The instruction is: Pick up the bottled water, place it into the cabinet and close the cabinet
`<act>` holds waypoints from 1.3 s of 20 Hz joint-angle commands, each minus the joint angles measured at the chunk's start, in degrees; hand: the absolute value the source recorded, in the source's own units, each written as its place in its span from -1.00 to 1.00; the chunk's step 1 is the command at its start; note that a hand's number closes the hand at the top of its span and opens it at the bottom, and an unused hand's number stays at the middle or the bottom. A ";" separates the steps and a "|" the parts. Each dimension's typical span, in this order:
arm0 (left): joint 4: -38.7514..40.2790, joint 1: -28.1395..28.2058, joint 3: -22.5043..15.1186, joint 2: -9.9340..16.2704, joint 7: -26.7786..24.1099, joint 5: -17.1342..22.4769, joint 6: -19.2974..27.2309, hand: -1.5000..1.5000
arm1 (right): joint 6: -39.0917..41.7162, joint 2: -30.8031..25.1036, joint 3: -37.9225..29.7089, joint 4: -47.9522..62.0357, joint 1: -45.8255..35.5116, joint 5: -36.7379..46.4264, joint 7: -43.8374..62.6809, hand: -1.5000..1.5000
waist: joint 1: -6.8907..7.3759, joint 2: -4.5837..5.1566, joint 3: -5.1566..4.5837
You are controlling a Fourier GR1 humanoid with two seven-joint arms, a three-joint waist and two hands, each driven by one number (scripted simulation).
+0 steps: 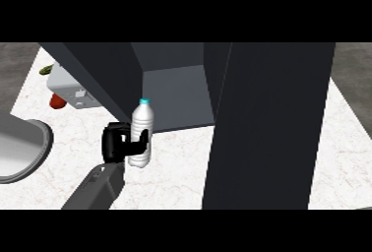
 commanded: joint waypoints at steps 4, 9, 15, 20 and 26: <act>-0.16 -14.75 0.55 -5.01 8.55 2.74 0.56 1.00 | 1.02 -0.86 -1.40 0.88 -0.55 -2.50 0.19 -1.00 | -3.49 1.71 -1.68; -0.02 -14.13 0.87 -4.93 7.74 3.26 2.02 1.00 | 2.02 -1.93 -2.22 2.21 -1.07 -3.30 0.32 -1.00 | -3.52 2.07 -1.69; -0.41 -13.93 0.40 -4.16 8.29 3.19 3.94 -1.00 | 3.21 -2.46 -2.74 2.96 -1.78 -3.90 -0.40 -1.00 | -4.67 2.28 -1.64; -1.70 -13.30 0.33 -2.29 7.89 3.66 3.41 -1.00 | 3.95 -1.88 -2.48 4.01 -1.69 -4.73 -0.90 -1.00 | -4.72 2.29 -1.57; -2.93 -13.35 -0.28 -3.07 7.00 3.66 5.34 -1.00 | 3.69 -2.97 -2.77 4.22 -2.66 -5.00 0.13 -1.00 | -5.40 2.31 -1.68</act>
